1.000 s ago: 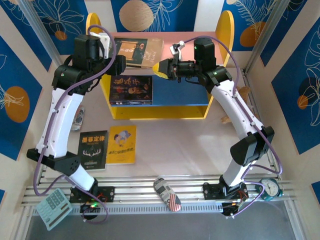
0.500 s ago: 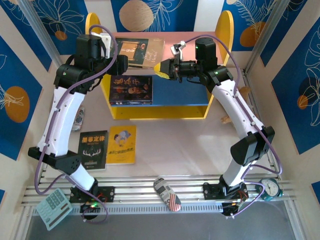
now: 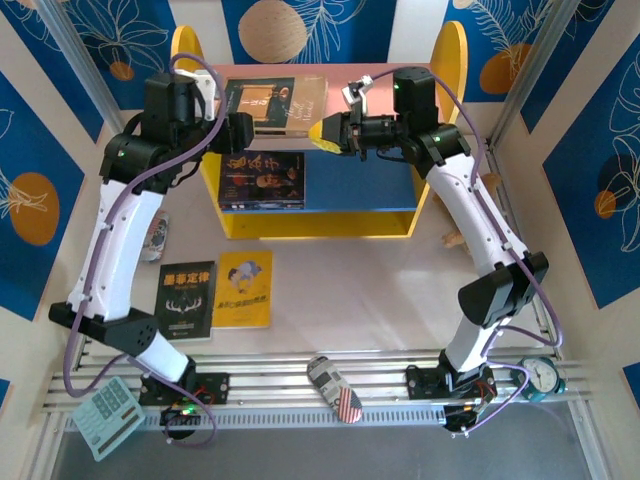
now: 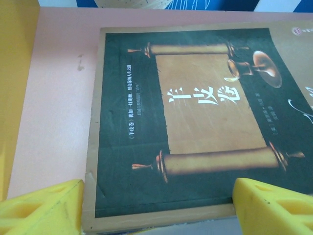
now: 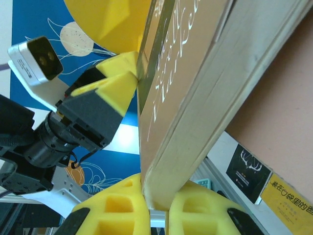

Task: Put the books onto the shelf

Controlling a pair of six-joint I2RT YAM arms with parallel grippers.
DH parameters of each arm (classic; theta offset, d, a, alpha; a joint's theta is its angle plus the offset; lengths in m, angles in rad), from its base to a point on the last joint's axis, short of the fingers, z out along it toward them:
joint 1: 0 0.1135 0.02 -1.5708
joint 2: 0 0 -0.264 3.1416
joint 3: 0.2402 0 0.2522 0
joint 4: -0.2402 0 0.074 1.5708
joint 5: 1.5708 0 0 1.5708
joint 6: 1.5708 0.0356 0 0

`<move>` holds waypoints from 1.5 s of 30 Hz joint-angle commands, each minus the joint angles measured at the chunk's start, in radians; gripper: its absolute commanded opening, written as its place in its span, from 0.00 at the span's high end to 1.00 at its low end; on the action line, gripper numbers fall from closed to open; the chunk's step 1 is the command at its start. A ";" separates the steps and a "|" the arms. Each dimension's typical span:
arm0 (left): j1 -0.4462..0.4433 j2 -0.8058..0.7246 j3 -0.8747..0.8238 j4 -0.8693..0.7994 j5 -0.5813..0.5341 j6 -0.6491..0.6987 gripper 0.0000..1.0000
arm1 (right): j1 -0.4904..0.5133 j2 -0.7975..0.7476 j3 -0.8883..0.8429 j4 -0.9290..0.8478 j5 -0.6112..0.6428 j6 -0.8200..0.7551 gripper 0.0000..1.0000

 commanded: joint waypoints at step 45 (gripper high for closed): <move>0.021 -0.059 -0.002 -0.055 -0.110 0.040 0.18 | 0.066 0.161 0.313 -0.220 -0.014 -0.241 0.81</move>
